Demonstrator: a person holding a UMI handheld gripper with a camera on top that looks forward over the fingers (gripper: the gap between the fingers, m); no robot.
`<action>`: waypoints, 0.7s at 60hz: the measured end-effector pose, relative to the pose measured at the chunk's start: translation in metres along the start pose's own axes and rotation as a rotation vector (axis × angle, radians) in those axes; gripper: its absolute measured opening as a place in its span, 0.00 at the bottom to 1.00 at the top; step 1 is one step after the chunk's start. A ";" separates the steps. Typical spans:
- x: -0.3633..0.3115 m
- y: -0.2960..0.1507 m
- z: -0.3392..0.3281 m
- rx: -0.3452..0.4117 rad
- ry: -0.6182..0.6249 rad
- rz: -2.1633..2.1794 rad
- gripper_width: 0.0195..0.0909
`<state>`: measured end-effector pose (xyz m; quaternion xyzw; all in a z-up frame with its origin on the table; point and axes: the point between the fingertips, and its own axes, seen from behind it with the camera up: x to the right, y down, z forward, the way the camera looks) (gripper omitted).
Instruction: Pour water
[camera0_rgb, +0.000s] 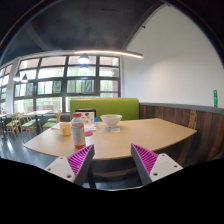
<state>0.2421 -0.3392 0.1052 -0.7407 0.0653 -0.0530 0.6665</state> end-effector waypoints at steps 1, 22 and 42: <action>-0.003 0.001 0.008 0.004 0.000 0.003 0.85; -0.047 -0.001 0.041 0.042 -0.079 0.019 0.88; -0.160 0.002 0.157 0.102 -0.169 -0.032 0.86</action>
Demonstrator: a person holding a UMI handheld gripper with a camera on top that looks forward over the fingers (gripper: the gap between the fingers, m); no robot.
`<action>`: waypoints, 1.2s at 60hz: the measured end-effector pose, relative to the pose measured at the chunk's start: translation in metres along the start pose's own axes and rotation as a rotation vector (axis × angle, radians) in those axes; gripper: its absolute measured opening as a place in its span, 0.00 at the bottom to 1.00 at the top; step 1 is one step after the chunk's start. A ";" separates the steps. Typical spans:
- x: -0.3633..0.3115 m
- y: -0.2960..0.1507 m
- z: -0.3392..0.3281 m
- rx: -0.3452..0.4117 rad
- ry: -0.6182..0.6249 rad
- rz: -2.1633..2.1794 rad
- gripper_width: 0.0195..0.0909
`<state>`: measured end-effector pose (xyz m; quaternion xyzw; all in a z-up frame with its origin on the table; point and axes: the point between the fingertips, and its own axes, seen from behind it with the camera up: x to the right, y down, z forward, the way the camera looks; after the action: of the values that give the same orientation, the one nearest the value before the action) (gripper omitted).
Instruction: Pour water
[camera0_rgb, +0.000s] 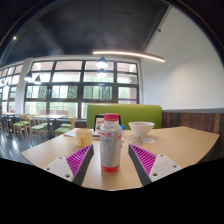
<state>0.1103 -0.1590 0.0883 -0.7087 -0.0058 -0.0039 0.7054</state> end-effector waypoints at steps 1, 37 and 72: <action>-0.003 0.001 0.007 -0.002 0.001 0.001 0.86; 0.006 -0.007 0.102 0.004 0.146 -0.008 0.23; -0.070 -0.079 0.248 -0.046 0.146 -1.776 0.23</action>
<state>0.0385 0.0888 0.1652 -0.4547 -0.5080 -0.5945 0.4262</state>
